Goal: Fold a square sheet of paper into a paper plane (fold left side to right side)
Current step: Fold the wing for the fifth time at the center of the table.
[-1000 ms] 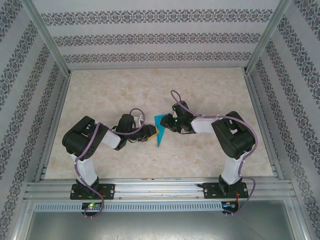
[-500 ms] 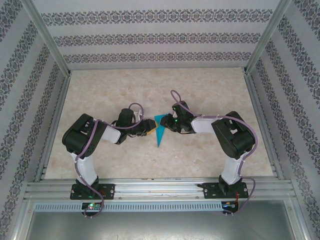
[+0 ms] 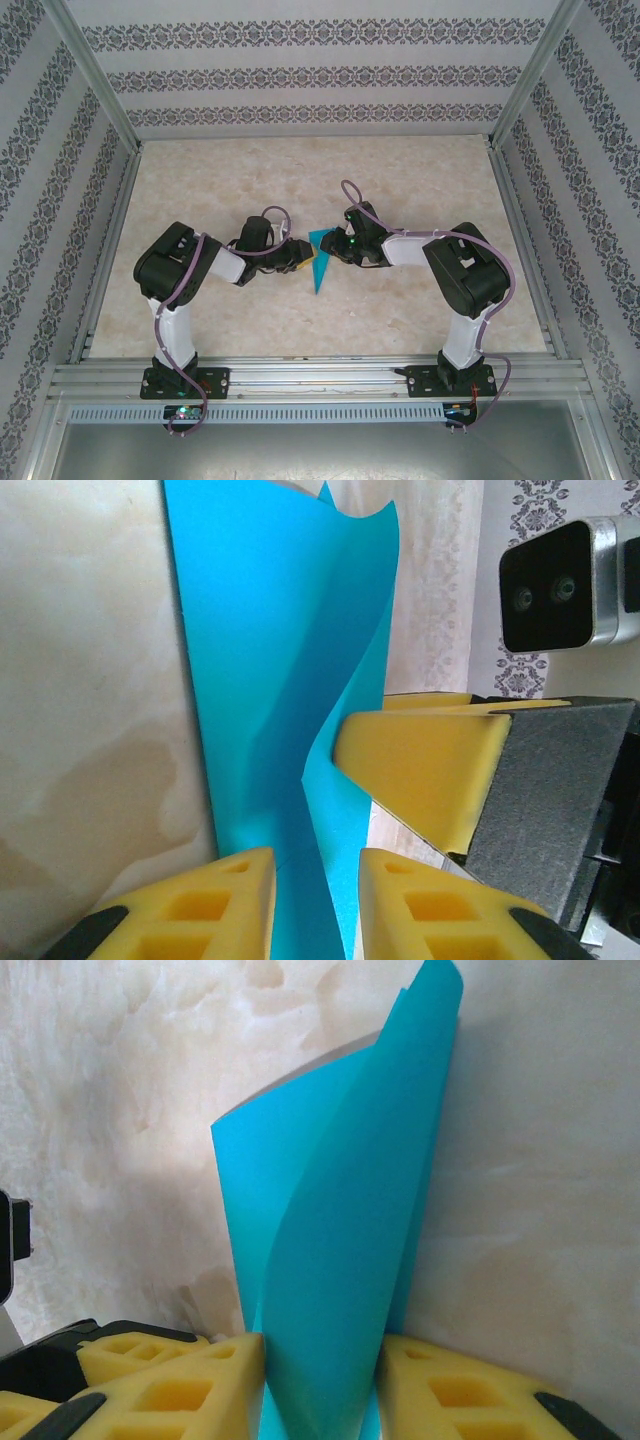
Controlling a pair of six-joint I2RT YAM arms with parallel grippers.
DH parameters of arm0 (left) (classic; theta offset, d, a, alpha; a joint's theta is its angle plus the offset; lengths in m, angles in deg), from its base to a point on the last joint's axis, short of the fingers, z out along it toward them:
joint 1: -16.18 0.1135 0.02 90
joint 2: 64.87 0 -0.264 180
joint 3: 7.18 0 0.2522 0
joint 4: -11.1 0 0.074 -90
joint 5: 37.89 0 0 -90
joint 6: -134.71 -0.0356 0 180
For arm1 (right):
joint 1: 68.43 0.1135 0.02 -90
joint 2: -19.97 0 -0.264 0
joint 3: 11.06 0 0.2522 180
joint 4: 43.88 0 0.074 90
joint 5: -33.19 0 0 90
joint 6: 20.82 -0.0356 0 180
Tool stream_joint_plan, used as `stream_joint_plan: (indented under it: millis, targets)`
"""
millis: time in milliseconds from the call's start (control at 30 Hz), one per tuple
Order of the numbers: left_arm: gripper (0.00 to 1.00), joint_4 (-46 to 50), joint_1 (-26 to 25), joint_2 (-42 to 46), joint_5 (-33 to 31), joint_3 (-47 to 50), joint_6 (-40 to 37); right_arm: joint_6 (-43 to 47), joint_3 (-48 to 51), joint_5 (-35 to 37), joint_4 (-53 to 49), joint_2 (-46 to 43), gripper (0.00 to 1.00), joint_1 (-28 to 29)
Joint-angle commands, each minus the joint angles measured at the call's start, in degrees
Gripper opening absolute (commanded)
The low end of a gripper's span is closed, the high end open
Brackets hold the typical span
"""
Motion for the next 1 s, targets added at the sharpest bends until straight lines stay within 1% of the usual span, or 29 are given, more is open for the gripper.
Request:
stream_joint_plan:
  millis: [0, 300, 500, 667, 967]
  targets:
    - [0.27, -0.87, -1.25, -2.40, 0.67, -1.30, 0.63, 0.68, -0.50, 1.07, -0.90, 3.40, 0.35, 0.94]
    - [0.23, -0.11, -1.80, -2.95, 0.44, -2.12, 0.29, 0.77, -0.48, 1.06, -0.90, 3.53, 0.35, 0.94]
    - [0.13, -0.25, -1.84, -2.65, -0.89, -1.58, 0.16, 0.83, -0.42, 1.15, -1.08, 3.50, 0.35, 0.90]
    - [0.06, 1.96, -1.74, -0.60, -2.93, -1.05, -1.62, 0.97, -0.35, 1.24, -1.17, 3.42, 0.35, 0.94]
    - [0.03, 4.32, -0.71, 2.72, -5.42, 0.65, -3.63, 1.19, -0.26, 1.54, -1.60, 3.53, 0.35, 0.94]
